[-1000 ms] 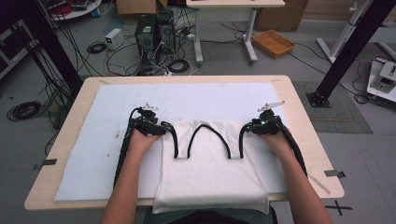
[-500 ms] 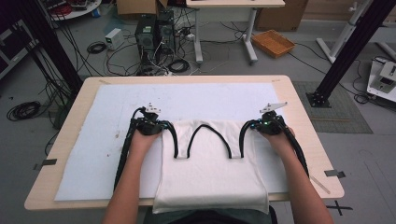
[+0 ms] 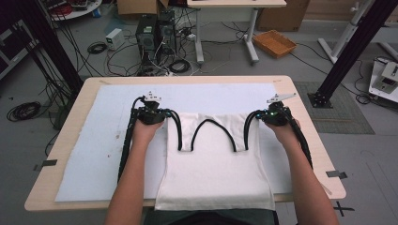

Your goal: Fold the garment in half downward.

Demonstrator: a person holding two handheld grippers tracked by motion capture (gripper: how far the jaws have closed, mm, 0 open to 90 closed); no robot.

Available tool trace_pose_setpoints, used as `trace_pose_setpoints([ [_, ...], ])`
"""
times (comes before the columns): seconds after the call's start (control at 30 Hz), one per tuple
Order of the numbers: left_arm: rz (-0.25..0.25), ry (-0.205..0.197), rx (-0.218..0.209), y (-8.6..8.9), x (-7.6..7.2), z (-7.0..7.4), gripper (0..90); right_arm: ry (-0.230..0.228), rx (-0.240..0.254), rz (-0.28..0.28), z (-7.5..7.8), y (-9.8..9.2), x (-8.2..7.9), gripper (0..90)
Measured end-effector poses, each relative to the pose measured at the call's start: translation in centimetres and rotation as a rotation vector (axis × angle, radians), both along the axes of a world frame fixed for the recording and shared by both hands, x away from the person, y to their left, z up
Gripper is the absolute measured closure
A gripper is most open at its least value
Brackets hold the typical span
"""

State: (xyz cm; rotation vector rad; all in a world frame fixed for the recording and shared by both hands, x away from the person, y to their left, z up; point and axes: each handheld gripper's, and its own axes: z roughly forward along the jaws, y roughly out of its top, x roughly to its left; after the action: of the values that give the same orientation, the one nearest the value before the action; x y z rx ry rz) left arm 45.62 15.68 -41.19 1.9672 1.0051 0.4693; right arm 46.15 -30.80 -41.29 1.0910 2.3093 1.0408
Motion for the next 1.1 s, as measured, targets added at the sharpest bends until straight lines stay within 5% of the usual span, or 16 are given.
trace_pose_setpoints([
  [0.27, 0.003, 0.019, -0.002, -0.9, 1.8, 0.0, 83.7, -0.016, 0.010, -0.030, 1.3, -0.9, 1.7, 84.8],
  [0.37, 0.007, -0.003, -0.022, -1.4, 2.3, -0.4, 83.7, -0.009, 0.005, -0.046, 1.4, -1.2, 2.5, 84.8],
  [0.53, 0.014, 0.022, -0.021, -1.3, 3.5, -0.3, 83.7, 0.017, 0.005, -0.035, 1.4, -1.3, 3.9, 84.8],
  [0.67, 0.019, -0.005, -0.042, -1.0, 3.8, 0.4, 83.7, 0.027, -0.015, -0.036, 1.7, -1.0, 4.6, 85.0],
  [0.83, 0.000, 0.014, -0.067, -0.4, 3.4, 0.7, 83.6, 0.013, 0.021, -0.025, 2.4, -1.3, 4.1, 85.2],
  [1.1, -0.049, -0.021, -0.087, -0.3, 1.8, 2.4, 83.6, -0.029, 0.056, 0.012, 3.3, -1.8, 1.5, 85.2],
])
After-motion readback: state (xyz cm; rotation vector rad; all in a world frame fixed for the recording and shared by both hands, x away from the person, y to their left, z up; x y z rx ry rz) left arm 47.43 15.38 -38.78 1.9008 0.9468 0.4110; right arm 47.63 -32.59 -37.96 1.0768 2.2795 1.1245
